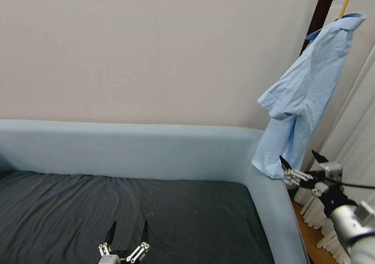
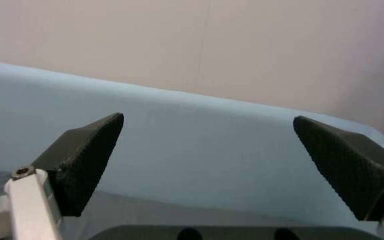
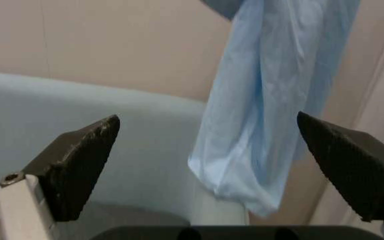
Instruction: Pick up the clothes from the sofa and hang them on the clothes hanger.
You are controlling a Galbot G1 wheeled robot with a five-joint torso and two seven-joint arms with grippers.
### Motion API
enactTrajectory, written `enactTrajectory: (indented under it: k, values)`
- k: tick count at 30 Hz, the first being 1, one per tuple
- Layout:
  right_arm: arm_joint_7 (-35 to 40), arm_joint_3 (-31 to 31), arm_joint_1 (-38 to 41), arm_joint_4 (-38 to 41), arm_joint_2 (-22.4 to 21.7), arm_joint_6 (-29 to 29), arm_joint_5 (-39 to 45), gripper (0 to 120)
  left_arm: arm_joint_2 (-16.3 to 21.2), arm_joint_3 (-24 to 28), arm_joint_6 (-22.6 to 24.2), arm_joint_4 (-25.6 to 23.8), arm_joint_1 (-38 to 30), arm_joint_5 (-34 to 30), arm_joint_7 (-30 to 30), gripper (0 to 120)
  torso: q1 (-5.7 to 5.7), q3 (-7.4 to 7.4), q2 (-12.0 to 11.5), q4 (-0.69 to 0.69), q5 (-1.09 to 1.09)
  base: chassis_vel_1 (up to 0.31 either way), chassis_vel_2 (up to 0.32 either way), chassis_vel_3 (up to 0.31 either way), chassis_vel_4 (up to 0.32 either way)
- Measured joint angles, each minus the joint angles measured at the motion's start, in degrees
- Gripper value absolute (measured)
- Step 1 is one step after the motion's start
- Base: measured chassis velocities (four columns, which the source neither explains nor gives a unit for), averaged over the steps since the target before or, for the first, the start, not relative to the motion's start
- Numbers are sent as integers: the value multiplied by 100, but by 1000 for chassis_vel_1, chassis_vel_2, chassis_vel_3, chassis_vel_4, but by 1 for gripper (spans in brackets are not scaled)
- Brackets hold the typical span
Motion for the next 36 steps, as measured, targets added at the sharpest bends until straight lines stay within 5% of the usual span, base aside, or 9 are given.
enactTrajectory:
  k: [4,11,20,36]
  values:
    - [-295,-160,-658,-113,872,751,-970,100,28,-122,0,8,69,-121,5,100,-1,0,0,1,-2,0,0,0,0]
    - [-400,-391,-1126,-307,1662,1613,-1576,100,37,-177,-28,91,144,-111,-2,100,-1,0,0,2,-2,0,0,0,0]
    - [-471,-429,-1364,-265,1881,2088,-1899,100,69,-272,-132,151,194,-76,-25,100,0,1,0,3,-1,0,0,0,0]
    - [-441,-699,-1441,-162,1961,2017,-2134,100,72,-261,-132,156,184,-68,-24,100,0,1,0,2,0,0,0,0,0]
